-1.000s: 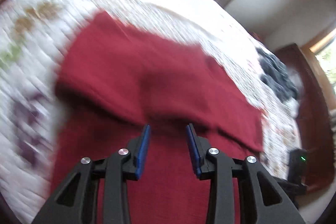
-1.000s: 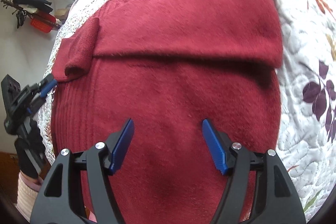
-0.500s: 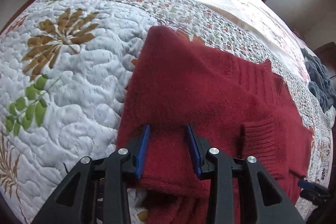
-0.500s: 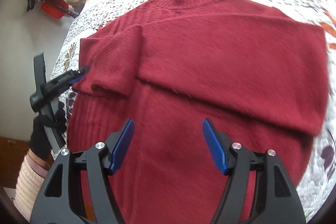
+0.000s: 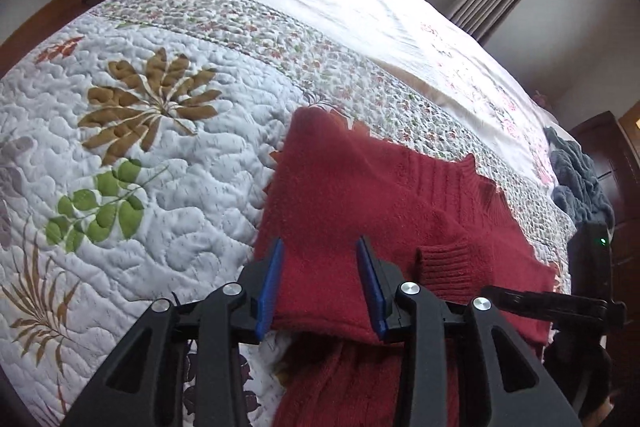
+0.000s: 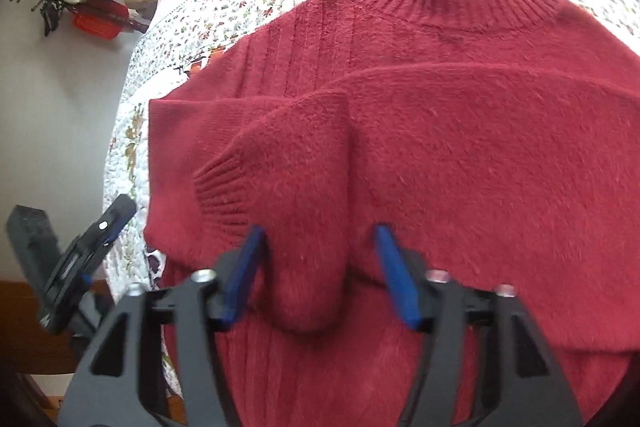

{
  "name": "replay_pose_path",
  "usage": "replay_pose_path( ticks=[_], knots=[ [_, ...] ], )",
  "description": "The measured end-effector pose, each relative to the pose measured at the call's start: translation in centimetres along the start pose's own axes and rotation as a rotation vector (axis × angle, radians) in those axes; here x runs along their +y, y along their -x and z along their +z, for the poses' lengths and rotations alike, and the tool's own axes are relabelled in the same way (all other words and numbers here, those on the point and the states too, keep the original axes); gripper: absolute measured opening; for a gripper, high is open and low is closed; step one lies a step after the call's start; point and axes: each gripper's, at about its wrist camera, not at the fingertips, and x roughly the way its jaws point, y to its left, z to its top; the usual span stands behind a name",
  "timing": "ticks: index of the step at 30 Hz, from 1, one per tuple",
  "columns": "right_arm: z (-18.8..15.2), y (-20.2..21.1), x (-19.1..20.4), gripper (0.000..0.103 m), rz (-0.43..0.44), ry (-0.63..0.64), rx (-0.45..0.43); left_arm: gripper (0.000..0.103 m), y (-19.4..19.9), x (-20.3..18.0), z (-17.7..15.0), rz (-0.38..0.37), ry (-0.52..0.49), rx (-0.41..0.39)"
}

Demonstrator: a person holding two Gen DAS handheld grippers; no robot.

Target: Fold small clothes

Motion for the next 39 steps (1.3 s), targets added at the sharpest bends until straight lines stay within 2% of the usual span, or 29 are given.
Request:
replay_pose_path(
  ticks=[2, 3, 4, 7, 12, 16, 20, 25, 33, 36, 38, 39],
  knots=[
    [-0.1, 0.3, 0.4, 0.026, -0.002, 0.03, -0.011, 0.04, 0.0, -0.7, 0.1, 0.013, -0.03, -0.004],
    [-0.1, 0.5, 0.5, 0.012, 0.013, 0.042, -0.013, 0.041, -0.1, -1.1, 0.2, 0.012, -0.038, -0.006],
    [-0.3, 1.0, 0.6, 0.009, 0.042, 0.051, -0.02, 0.041, -0.2, -1.5, 0.4, 0.008, -0.04, -0.007],
    [-0.6, 3.5, 1.0, 0.008, 0.082, 0.078, -0.075, 0.041, -0.3, -2.6, 0.6, -0.011, -0.04, -0.015],
    [-1.2, 8.9, -0.6, 0.008, 0.1, 0.074, -0.169, 0.041, -0.7, -5.6, 0.7, -0.031, -0.082, -0.026],
    [-1.1, 10.4, -3.4, 0.008, 0.04, 0.034, -0.19, 0.041, -2.4, -8.1, 0.2, -0.025, -0.13, -0.001],
    [-1.5, 9.1, -6.5, 0.009, 0.015, -0.033, -0.153, 0.041, -5.1, -9.5, -0.6, 0.014, -0.156, 0.051],
    [-2.2, 6.3, -8.1, 0.01, -0.017, -0.081, -0.118, 0.041, -7.6, -8.9, -1.1, 0.047, -0.145, 0.101],
    [-2.6, 4.5, -9.5, 0.012, -0.016, -0.116, -0.101, 0.041, -8.6, -8.5, -1.4, 0.049, -0.16, 0.122],
    [-2.6, 5.7, -8.7, 0.022, -0.059, -0.093, -0.106, 0.041, -8.4, -8.7, -1.4, 0.047, -0.162, 0.127],
    [-3.0, 7.4, -7.2, 0.04, -0.123, -0.044, -0.15, 0.041, -7.5, -8.8, -1.1, 0.029, -0.148, 0.124],
    [-3.5, 8.6, -5.9, 0.045, -0.154, 0.018, -0.188, 0.041, -7.0, -8.8, -0.9, 0.013, -0.141, 0.117]
  ],
)
